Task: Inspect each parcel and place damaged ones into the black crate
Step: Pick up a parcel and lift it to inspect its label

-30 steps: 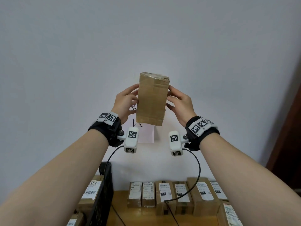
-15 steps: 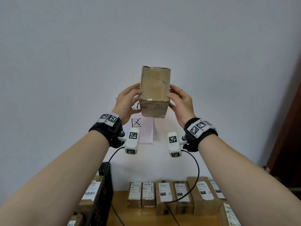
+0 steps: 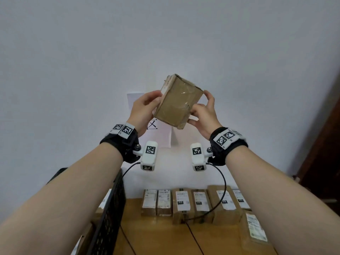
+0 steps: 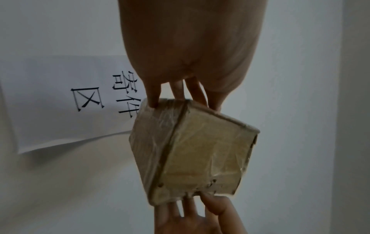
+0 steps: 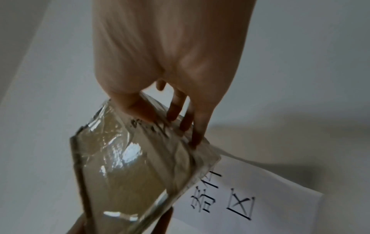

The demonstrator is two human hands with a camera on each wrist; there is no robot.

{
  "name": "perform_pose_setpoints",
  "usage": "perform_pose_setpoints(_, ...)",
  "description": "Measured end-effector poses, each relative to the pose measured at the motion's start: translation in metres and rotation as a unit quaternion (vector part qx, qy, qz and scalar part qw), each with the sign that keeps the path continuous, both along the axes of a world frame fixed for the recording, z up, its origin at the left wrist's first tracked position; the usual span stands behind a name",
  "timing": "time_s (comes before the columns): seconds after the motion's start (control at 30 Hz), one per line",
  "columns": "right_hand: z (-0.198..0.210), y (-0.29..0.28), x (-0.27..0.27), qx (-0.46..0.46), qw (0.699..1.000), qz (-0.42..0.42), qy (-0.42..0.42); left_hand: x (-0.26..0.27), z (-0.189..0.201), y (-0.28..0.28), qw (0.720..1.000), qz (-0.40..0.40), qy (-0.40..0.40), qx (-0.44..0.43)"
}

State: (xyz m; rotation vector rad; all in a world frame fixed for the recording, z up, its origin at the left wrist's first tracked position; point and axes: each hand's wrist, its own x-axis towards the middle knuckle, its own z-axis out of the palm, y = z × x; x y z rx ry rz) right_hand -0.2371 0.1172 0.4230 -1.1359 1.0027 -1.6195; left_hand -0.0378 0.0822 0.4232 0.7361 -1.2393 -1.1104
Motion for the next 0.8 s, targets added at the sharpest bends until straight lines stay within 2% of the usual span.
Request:
perform_pose_setpoints(0.07,-0.015,-0.001,-0.005,0.036,0.998,0.035,-0.048,0.001,-0.019,-0.006,1.000,0.010,0.015,0.018)
perform_pose_setpoints(0.13,-0.036,-0.001,-0.011,0.078,0.990,0.057,-0.103,0.003,-0.041,-0.009,0.997,-0.001,0.027,0.069)
perform_pose_setpoints(0.2,-0.062,-0.002,-0.015,0.129,0.982,0.060,-0.124,0.005,-0.067,-0.007,0.992,-0.002,0.026,0.122)
perform_pose_setpoints(0.37,-0.137,-0.004,-0.021,0.266,0.961,0.065,-0.032,0.004,-0.144,-0.006,0.981,0.011,-0.040,0.187)
perform_pose_setpoints(0.47,-0.197,-0.003,-0.023,0.341,0.937,0.082,0.002,0.003,-0.195,-0.005,0.974,0.045,-0.081,0.209)
perform_pose_setpoints(0.63,-0.291,0.025,-0.025,0.431,0.895,0.115,-0.018,0.005,-0.290,0.015,0.951,0.058,-0.121,0.278)
perform_pose_setpoints(0.8,-0.388,0.051,-0.031,0.530,0.841,0.104,-0.019,0.013,-0.386,0.054,0.912,0.065,-0.138,0.382)
